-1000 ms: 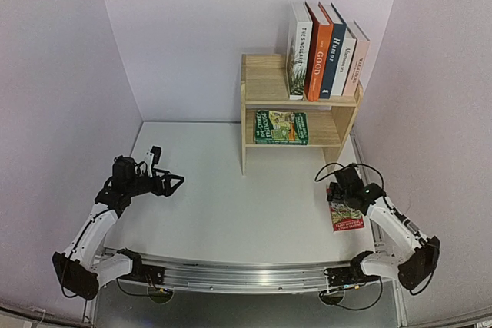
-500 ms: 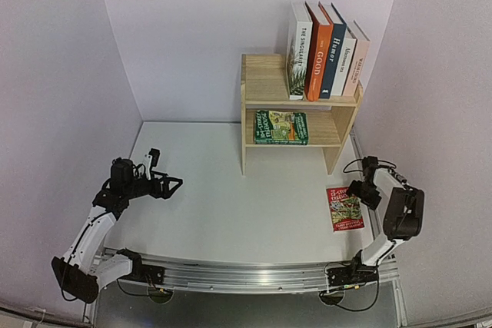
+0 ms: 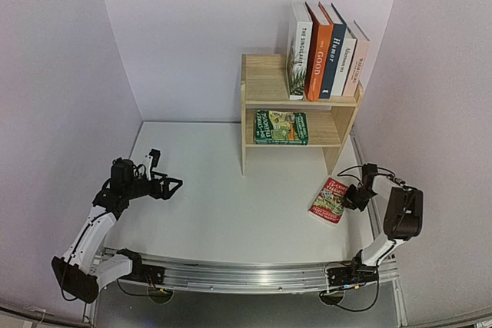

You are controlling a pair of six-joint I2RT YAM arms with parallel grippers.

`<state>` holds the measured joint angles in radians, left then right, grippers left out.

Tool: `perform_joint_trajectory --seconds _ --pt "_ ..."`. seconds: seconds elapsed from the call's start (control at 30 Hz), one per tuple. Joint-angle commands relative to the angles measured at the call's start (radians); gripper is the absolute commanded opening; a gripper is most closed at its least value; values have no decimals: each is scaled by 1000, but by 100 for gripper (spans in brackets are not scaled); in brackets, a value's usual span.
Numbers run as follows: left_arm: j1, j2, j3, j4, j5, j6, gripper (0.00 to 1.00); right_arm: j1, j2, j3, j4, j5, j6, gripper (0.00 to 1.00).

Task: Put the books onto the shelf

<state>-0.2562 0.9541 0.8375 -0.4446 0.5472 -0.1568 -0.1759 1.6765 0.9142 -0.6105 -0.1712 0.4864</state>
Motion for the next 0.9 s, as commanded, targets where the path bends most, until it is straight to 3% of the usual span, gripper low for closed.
perform_joint_trajectory --seconds 0.0,0.17,0.47,0.63,0.8,0.87 --pt "-2 4 49 34 13 16 99 64 44 -95 -8 -36 41 0" --pt "-2 -6 39 21 17 17 98 254 -56 -101 -11 -54 123 0" --pt "-3 63 21 -97 93 73 98 837 -229 20 31 91 197 0" --pt "-34 146 -27 -117 244 89 100 1087 -112 166 69 149 165 0" --pt "-185 251 -39 -46 254 130 100 1217 35 376 77 171 74 0" --pt "-199 289 -43 0 307 99 100 1246 46 441 98 197 27 0"
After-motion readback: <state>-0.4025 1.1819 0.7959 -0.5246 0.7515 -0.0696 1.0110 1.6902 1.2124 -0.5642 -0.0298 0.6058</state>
